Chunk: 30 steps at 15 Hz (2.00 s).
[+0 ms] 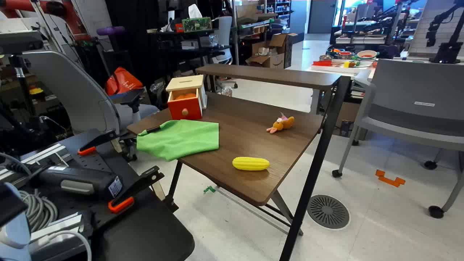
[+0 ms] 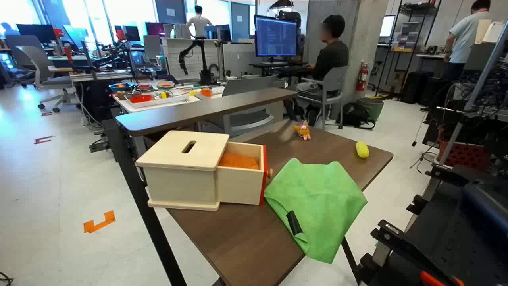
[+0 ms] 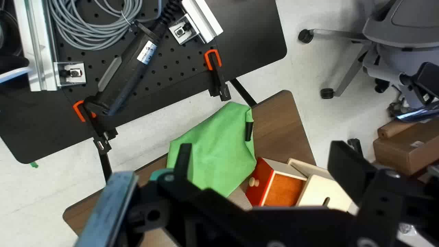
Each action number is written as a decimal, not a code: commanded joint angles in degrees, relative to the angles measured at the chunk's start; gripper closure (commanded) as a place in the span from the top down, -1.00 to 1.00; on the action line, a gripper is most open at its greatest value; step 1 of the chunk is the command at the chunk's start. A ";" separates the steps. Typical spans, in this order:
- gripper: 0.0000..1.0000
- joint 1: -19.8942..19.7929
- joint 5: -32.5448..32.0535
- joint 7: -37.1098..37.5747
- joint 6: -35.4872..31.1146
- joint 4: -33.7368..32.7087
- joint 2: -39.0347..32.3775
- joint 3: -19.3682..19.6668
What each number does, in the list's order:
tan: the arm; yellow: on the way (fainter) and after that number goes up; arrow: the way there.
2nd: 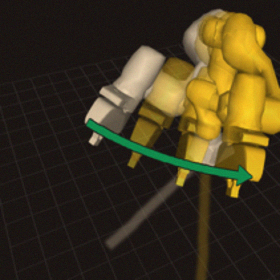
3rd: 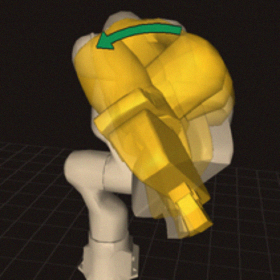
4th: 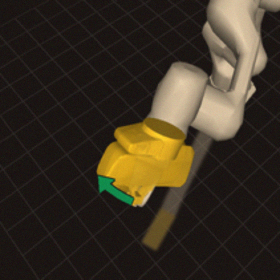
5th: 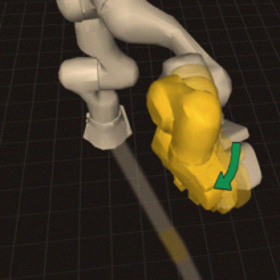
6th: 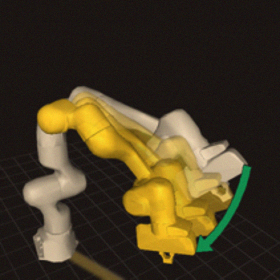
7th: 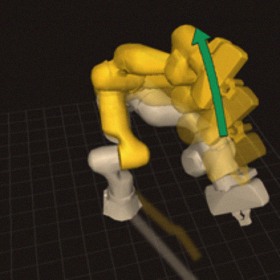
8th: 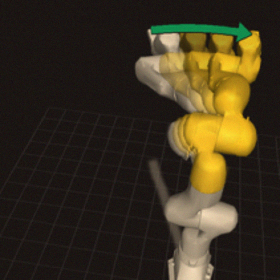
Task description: Push the green towel away from you
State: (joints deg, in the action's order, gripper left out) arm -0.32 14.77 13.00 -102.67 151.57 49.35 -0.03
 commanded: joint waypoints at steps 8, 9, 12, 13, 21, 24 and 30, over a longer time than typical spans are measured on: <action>1.00 -0.95 0.53 -0.56 0.28 -0.38 -0.04 -0.70; 1.00 -0.95 0.53 -0.56 0.27 -0.38 -0.04 -0.70; 1.00 -0.95 0.53 -0.56 0.27 -0.38 -0.04 -0.70; 1.00 -0.95 0.53 -0.56 0.27 -0.38 -0.04 -0.70; 1.00 0.63 1.63 -0.17 -24.72 5.65 -10.69 -4.69; 1.00 2.13 1.90 0.36 -38.10 6.62 -21.27 -5.87; 1.00 5.50 3.74 2.17 -54.46 2.17 -44.07 -5.23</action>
State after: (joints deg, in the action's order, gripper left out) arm 3.33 15.52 14.63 -152.27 158.37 16.47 -5.63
